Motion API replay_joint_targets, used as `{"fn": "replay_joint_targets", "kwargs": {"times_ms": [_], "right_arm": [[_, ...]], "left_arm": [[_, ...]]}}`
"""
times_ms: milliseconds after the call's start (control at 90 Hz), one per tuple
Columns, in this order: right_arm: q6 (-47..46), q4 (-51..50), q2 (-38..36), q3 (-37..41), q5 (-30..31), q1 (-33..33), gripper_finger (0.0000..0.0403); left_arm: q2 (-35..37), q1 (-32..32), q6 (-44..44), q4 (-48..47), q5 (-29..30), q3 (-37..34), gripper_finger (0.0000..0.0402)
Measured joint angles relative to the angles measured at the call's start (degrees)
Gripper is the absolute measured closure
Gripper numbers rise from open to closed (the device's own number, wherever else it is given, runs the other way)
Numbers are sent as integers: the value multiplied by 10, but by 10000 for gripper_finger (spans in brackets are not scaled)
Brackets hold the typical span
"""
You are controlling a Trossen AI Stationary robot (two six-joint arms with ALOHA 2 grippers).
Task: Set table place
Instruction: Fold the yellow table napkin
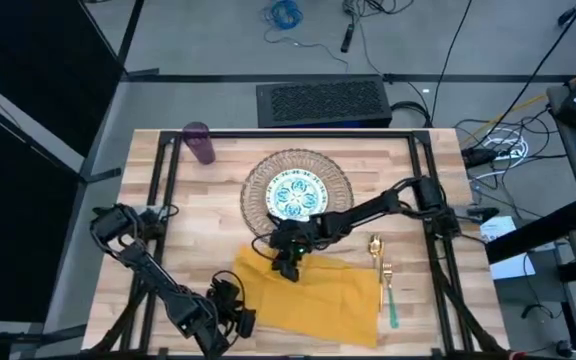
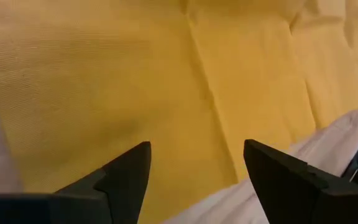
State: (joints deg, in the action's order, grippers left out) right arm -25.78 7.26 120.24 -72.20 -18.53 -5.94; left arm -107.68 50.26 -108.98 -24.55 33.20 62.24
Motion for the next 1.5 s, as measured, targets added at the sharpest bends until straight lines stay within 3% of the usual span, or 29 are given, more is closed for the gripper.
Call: {"fn": "replay_joint_targets", "kwargs": {"times_ms": [478,1022,1289,1500], "right_arm": [[29,-25,0,0,20,23,339],[26,16,3,0,18,-12,339],[46,11,3,0,65,-7,339],[59,12,3,0,70,8,339]], "left_arm": [[0,0,-1,0,0,0,158],[0,0,-1,-4,0,0,158],[0,0,-2,-2,0,0,158],[0,0,-2,-2,0,0,158]]}}
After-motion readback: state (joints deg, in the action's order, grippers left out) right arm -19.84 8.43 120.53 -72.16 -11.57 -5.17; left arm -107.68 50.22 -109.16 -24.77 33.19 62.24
